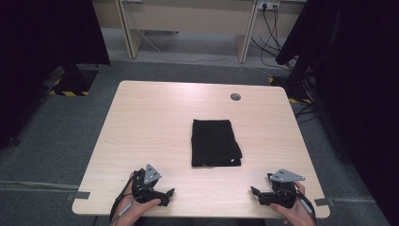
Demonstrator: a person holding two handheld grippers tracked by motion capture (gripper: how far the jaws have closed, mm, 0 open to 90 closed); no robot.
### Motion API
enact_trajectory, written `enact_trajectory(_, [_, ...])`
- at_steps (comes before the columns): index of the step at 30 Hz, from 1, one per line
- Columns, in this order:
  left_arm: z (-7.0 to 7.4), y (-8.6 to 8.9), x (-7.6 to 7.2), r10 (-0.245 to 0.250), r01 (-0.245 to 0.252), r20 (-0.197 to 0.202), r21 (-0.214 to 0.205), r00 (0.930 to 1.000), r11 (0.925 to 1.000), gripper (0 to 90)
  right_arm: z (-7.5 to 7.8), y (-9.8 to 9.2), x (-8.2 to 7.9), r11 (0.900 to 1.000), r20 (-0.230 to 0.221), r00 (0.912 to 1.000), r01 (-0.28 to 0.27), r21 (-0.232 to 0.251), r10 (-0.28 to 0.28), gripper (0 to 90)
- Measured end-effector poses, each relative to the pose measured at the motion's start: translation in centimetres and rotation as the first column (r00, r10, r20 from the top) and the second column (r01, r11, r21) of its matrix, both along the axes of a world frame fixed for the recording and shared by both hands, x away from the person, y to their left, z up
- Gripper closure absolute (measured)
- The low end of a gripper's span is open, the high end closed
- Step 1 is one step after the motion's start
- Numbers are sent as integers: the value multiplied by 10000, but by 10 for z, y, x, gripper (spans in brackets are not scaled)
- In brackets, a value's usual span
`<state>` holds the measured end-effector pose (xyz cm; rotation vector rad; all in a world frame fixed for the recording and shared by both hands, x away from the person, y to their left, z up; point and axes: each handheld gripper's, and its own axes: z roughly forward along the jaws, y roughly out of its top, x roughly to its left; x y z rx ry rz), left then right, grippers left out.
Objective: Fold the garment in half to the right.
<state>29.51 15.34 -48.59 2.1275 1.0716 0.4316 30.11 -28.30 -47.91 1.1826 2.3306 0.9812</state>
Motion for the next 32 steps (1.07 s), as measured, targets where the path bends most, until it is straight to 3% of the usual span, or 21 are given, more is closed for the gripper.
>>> enact_trajectory(16, [0, 0, 0, -3, 3, 19, -12, 10000, 10000, 0, -2, -3, -11, 9999, 161, 9998, 123, 115, -125, 151])
enact_trajectory(32, [0, 0, 0, -1, 1, 21, -16, 10000, 10000, 0, -2, -5, -13, 9999, 225, 9997, 50, 135, -53, 150])
